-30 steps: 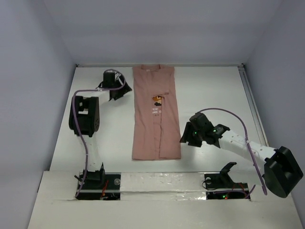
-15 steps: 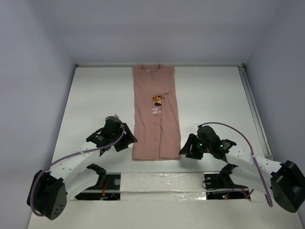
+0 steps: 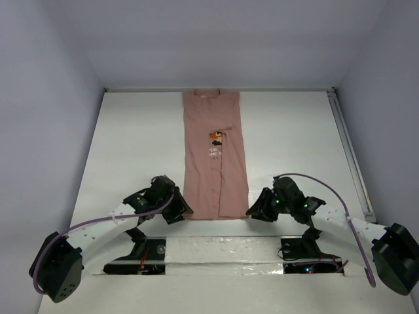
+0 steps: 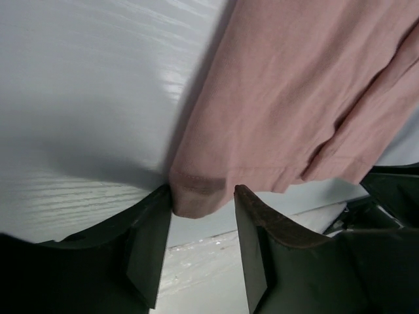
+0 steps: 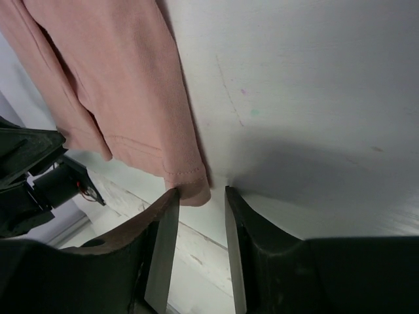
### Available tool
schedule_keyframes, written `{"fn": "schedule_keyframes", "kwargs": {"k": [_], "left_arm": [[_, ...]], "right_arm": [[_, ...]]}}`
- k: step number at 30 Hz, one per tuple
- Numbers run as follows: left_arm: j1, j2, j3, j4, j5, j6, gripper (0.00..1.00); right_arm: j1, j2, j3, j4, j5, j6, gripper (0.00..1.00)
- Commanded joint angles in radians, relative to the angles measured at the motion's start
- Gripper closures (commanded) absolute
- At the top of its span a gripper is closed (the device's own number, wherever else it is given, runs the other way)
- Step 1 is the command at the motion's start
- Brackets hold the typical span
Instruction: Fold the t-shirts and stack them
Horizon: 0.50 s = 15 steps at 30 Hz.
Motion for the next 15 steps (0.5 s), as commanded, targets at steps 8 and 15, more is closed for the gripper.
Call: {"fn": "schedule_keyframes", "kwargs": {"k": [8, 15], "left_arm": [[-0.008, 0.044, -0.001, -0.038, -0.061, -0.008, 0.80], [-0.019, 0.041, 0.013, -0.059, -0.051, 0.004, 1.00]], "right_arm": [[0.001, 0.067, -0.009, 0.055, -0.008, 0.009, 0.64], [0.001, 0.118, -0.006, 0.143, -0.009, 0.006, 0.91]]}}
